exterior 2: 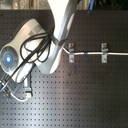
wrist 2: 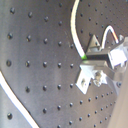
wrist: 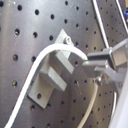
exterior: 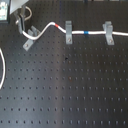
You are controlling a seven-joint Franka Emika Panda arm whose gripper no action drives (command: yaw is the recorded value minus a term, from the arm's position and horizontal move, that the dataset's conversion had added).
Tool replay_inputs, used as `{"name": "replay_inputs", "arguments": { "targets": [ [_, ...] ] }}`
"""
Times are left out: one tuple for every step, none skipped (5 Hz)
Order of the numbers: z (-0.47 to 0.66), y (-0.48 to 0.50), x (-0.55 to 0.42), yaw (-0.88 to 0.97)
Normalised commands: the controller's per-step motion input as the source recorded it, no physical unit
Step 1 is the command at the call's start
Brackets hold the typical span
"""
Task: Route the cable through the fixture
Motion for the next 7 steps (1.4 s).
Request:
{"name": "replay_inputs", "arguments": {
  "targets": [
    [0.0, 0.015, -0.016, 0.0],
    [-0.04, -0.273, 0.007, 0.02],
    [-0.6, -0.343, 0.116, 0.04],
    [-0.56, -0.456, 0.03, 0.0],
    [-0.18, -0.637, -0.152, 0.0],
    [0.07, -0.392, 0.092, 0.03],
    [0.12, -0.159, 0.164, 0.05]
  ]
}}
